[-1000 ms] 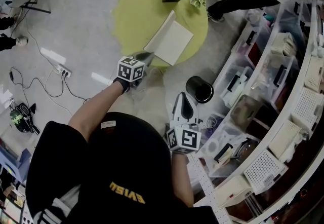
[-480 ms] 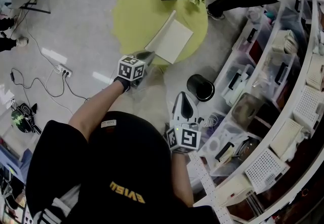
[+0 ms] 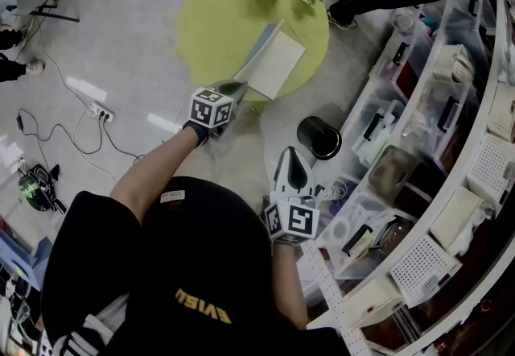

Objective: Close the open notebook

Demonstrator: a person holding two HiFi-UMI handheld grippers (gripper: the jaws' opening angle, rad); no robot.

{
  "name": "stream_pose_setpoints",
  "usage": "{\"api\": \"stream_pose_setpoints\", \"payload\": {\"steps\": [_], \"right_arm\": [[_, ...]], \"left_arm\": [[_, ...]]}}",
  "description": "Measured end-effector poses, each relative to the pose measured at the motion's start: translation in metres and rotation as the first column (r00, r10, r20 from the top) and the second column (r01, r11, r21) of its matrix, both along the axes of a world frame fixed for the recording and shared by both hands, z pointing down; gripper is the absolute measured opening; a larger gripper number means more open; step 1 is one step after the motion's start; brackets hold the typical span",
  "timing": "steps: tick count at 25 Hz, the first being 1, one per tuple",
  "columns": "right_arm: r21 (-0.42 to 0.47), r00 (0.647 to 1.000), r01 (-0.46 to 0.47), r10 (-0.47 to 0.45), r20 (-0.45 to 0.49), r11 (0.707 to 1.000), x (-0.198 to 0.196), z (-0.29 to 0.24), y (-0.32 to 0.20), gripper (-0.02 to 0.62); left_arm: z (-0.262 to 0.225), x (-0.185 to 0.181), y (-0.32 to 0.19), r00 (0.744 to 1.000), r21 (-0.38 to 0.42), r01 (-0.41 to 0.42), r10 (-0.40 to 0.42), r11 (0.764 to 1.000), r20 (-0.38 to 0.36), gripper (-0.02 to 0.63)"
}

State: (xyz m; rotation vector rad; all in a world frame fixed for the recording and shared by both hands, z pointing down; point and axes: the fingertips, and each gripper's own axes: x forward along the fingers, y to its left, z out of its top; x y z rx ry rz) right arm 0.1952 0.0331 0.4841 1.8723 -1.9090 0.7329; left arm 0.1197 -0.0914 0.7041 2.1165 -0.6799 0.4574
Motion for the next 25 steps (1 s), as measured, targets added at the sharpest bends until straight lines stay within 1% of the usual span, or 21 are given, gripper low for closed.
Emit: {"api": "stream_pose_setpoints", "payload": {"steps": [18,25], "right_arm": [[-0.014,1.000,-0.021,0.021,-0.003,1.000,0.014,0.005,0.010,0.002],[-0.027,0.999,-0.052,0.052,0.003,0.998,0.021,0.006,0.014,0.002]], "left_arm": [[0.009,0.012,0.006,1.000,-0.012,-0.017,0.017,1.000,0.009,0.032],[0.019,0.021,0.012,0.997,-0.015,-0.069,0.070,0.997,0.041,0.032]]}}
